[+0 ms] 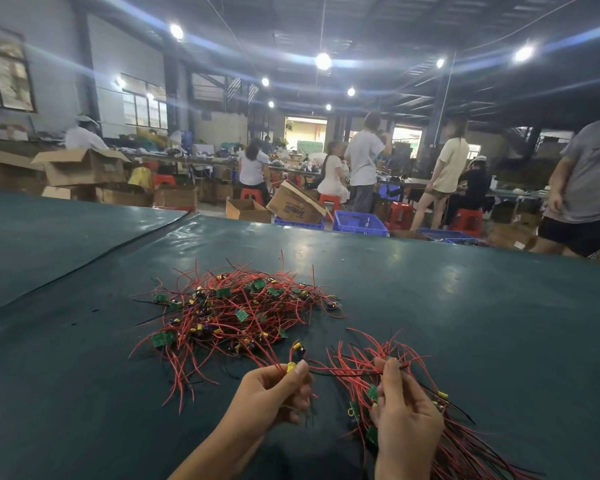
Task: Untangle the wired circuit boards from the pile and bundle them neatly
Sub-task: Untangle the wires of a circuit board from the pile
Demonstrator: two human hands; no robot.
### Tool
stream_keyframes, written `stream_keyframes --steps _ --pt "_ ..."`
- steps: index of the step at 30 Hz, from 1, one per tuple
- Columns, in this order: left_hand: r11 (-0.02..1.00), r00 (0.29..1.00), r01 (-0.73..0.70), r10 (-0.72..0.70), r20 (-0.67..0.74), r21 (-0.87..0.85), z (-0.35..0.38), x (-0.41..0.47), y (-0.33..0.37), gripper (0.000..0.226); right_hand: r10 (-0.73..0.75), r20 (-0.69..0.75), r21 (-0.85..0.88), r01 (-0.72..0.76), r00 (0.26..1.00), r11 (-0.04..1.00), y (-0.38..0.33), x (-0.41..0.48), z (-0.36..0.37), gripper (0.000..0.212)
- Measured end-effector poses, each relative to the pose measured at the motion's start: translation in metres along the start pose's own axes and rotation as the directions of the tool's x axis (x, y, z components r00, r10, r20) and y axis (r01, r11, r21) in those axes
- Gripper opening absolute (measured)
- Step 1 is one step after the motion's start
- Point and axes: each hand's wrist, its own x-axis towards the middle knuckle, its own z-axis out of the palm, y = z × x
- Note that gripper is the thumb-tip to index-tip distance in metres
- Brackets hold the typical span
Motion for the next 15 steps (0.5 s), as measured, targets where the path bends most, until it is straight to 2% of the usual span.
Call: stream_keyframes --steps 5,11,13,15 --pt "0.998 0.998 0.056 -0.056 -0.028 -0.011 -0.001 0.004 -0.005 0.038 -0.041 0.017 0.042 0.040 0.999 0.998 -0.003 -0.002 0.003 0.017" --pt "0.957 0.994 0.046 -0.073 -0.083 -0.286 -0.006 0.008 -0.002 0.031 -0.043 0.178 0.037 0.037 0.983 0.999 -0.002 -0.007 0.003 0.020" --pt "0.934 0.991 0.041 -0.083 -0.103 -0.356 -0.009 0.009 0.000 0.034 -0.034 0.258 0.055 0.020 0.966 0.998 -0.004 -0.010 0.003 0.047" --pt "0.906 0.990 0.024 -0.080 -0.115 -0.422 -0.011 0.009 0.002 0.036 -0.005 0.265 0.058 -0.011 0.964 0.998 -0.005 -0.011 0.003 0.073"
